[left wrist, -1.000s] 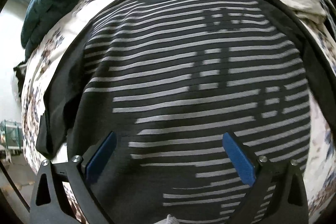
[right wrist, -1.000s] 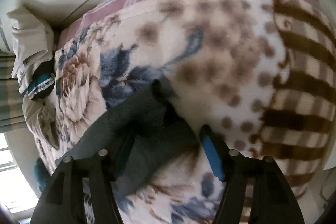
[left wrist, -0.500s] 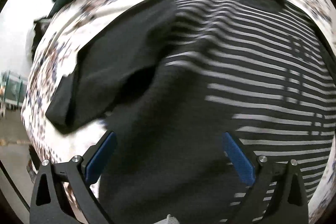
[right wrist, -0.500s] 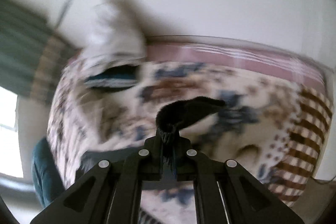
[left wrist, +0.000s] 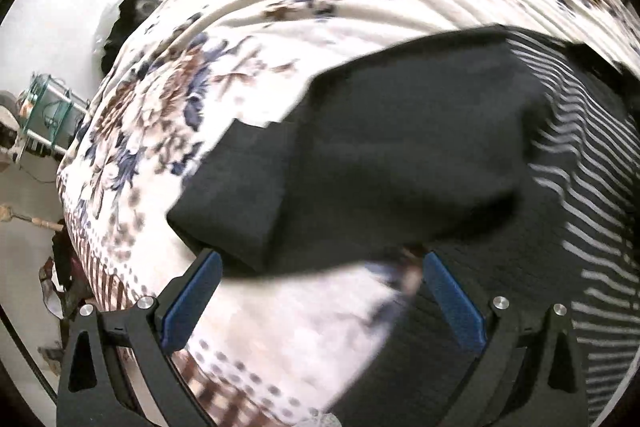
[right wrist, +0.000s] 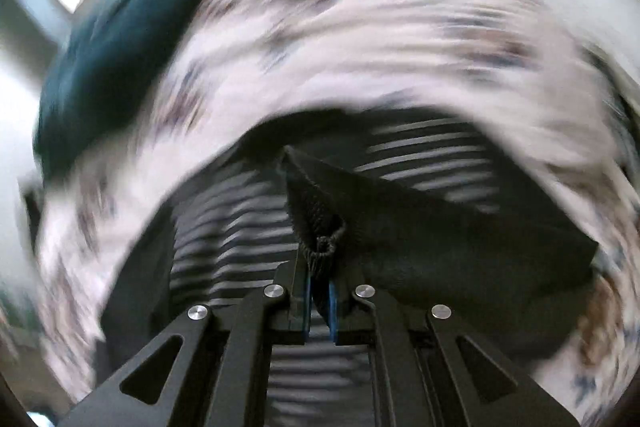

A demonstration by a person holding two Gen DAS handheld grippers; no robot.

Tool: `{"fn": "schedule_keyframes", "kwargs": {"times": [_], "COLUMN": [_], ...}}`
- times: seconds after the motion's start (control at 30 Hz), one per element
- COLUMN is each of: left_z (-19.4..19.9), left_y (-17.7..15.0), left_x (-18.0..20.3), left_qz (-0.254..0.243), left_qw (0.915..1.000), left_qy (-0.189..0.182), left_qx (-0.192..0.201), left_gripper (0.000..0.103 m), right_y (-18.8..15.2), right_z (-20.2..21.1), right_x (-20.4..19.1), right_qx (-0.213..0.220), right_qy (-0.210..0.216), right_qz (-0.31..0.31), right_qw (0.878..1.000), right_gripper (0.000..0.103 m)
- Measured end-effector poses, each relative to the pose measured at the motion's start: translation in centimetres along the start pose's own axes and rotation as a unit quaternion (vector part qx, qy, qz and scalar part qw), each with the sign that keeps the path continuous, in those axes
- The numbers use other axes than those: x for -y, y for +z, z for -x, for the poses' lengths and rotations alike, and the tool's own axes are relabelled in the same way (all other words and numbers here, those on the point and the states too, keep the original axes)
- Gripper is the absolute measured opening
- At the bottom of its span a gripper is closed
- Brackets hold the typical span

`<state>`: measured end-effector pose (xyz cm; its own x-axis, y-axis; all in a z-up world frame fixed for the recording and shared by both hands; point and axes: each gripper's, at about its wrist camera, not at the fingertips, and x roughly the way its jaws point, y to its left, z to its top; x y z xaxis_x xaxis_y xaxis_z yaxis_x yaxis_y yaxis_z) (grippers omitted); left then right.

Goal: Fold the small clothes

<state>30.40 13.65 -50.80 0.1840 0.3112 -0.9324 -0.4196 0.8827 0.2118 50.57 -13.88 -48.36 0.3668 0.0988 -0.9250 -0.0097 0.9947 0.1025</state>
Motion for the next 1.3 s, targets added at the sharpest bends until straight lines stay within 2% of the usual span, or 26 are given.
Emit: {"fn": "schedule_keyframes", "kwargs": {"times": [0.07, 0.17, 0.27, 0.33, 0.43, 0.47, 0.5, 0.57, 0.67, 0.77, 0.9, 0.97, 1.0, 1.07, 1.13, 1.23, 1.27, 1.3], "left_z": [-0.5, -1.2, -1.8, -2.1, -2.2, -2.1, -1.9, -1.7, -2.0, -3.8, -6.1, -6.2, -6.0, -6.0, -6.5, -8.6, -9.8, -11.4], "left_y": [0.5, 1.0, 1.4, 1.6, 1.7, 1.6, 1.5, 1.2, 0.3, -0.8, -0.9, 0.3, 1.1, 2.3, 3.7, 6.0, 6.6, 7.0], "left_x": [-1.1, -2.7, -4.1, -5.3, -7.7, -8.8, -10.1, -12.5, -16.7, -20.7, -22.9, -21.6, -20.1, -17.4, -15.0, -12.4, -11.9, -11.3], "left_qz": [0.005, 0.005, 0.007, 0.012, 0.024, 0.030, 0.040, 0.060, 0.106, 0.163, 0.204, 0.174, 0.143, 0.097, 0.067, 0.023, 0.007, -0.015], "left_qw": [1.0000, 0.9999, 0.9999, 0.9998, 0.9995, 0.9993, 0.9989, 0.9976, 0.9925, 0.9820, 0.9718, 0.9759, 0.9791, 0.9835, 0.9832, 0.9870, 0.9872, 0.9836], "left_qy": [-0.001, -0.004, -0.008, -0.011, -0.018, -0.020, -0.024, -0.035, -0.061, -0.092, -0.113, -0.129, -0.144, -0.151, -0.168, -0.158, -0.156, -0.169], "left_qx": [0.006, 0.011, 0.011, 0.008, 0.005, 0.004, 0.002, -0.001, -0.008, -0.027, -0.037, -0.023, -0.016, -0.023, -0.026, -0.020, -0.031, -0.059], "left_gripper": [0.103, 0.103, 0.103, 0.103, 0.103, 0.103, 0.103, 0.103, 0.103, 0.103, 0.101, 0.100, 0.100, 0.100, 0.100, 0.092, 0.069, 0.027], "right_y": [-0.6, -2.4, -3.5, -4.4, -4.4, -4.5, -4.6, -5.4, -7.4, -10.3, -13.8, -15.2, -15.7, -16.4, -17.0, -17.1, -17.1, -17.0], "right_z": [-3.5, -5.7, -6.0, -6.1, -5.2, -4.3, -3.4, -0.8, 2.2, 3.6, 3.3, 3.1, 3.0, 2.7, 2.4, 2.0, 2.0, 2.1], "right_x": [-7.6, -14.4, -18.2, -18.8, -17.1, -15.9, -14.9, -11.6, -7.1, -2.7, 0.6, 1.5, 1.7, 1.7, 1.1, -0.1, -0.5, -0.9], "right_qx": [-0.012, -0.023, -0.022, -0.035, -0.071, -0.082, -0.086, -0.079, -0.082, -0.101, -0.127, -0.135, -0.137, -0.143, -0.147, -0.154, -0.155, -0.155], "right_qy": [-0.019, -0.026, -0.027, -0.026, 0.020, 0.049, 0.063, 0.083, 0.076, 0.050, 0.020, 0.009, 0.001, -0.008, -0.014, -0.025, -0.023, -0.021], "right_qz": [0.075, 0.130, 0.164, 0.177, 0.148, 0.122, 0.096, 0.041, -0.019, -0.070, -0.117, -0.130, -0.133, -0.135, -0.126, -0.102, -0.096, -0.093], "right_qw": [0.997, 0.991, 0.986, 0.983, 0.986, 0.988, 0.990, 0.993, 0.994, 0.991, 0.985, 0.982, 0.982, 0.981, 0.981, 0.982, 0.983, 0.983], "right_gripper": [0.006, 0.006, 0.006, 0.006, 0.014, 0.026, 0.048, 0.062, 0.071, 0.071, 0.071, 0.071, 0.071, 0.071, 0.071, 0.071, 0.071, 0.071]}}
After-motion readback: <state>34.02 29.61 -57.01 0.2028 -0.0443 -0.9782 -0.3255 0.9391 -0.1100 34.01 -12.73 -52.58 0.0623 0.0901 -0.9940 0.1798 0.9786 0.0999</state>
